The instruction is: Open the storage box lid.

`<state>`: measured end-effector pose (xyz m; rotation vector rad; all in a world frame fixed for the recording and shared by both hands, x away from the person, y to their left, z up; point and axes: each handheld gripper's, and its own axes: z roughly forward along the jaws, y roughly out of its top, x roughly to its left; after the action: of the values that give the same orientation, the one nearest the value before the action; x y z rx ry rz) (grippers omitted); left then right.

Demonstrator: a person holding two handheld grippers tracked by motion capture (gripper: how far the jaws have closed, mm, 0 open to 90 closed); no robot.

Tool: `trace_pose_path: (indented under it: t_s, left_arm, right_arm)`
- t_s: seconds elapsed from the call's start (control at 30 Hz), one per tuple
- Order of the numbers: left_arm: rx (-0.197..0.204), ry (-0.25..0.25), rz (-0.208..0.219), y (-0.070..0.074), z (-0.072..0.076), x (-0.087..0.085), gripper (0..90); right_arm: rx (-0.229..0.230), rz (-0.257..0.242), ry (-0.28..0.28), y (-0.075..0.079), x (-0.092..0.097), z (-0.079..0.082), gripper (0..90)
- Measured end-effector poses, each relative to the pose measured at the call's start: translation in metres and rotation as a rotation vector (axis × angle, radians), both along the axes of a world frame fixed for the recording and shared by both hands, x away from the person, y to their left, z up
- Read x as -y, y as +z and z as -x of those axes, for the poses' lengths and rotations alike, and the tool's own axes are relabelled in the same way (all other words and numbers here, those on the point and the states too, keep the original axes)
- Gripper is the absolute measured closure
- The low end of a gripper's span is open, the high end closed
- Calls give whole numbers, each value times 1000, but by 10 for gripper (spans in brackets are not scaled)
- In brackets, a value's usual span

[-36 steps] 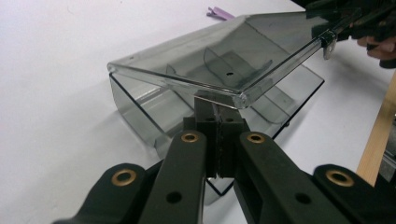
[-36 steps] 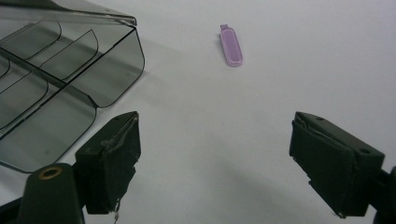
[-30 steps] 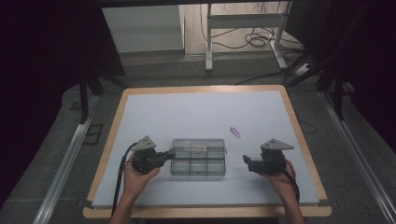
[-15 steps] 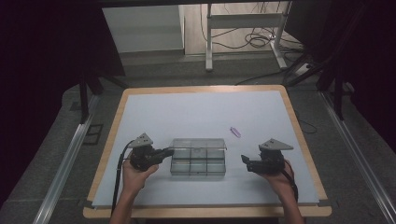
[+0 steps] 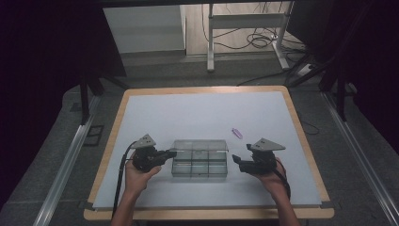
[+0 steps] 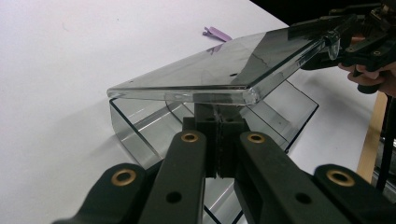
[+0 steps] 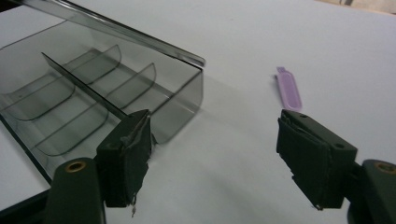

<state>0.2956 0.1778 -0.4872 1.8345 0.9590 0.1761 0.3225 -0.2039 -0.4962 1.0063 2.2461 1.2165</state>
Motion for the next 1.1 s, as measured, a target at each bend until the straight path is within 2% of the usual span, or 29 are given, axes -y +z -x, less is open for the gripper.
trace_pose_path:
  t_s: [0.37, 0.63, 0.8, 0.87, 1.1]
  left_arm:
    - [-1, -1, 1, 0, 0, 0, 900]
    - [3, 0, 5, 1, 0, -2, 900]
    - [3, 1, 4, 1, 0, -1, 899]
    - [2, 0, 4, 1, 0, -1, 899]
    - [0, 0, 7, 1, 0, 0, 897]
  right_arm:
    - [59, -10, 97, 14, -26, -6, 350]
    - [64, -13, 136, 16, -35, -8, 385]
    - [94, -11, 154, 20, -41, -10, 412]
    - [90, -14, 156, 21, -42, -10, 420]
    - [113, -9, 203, 23, -49, -12, 496]
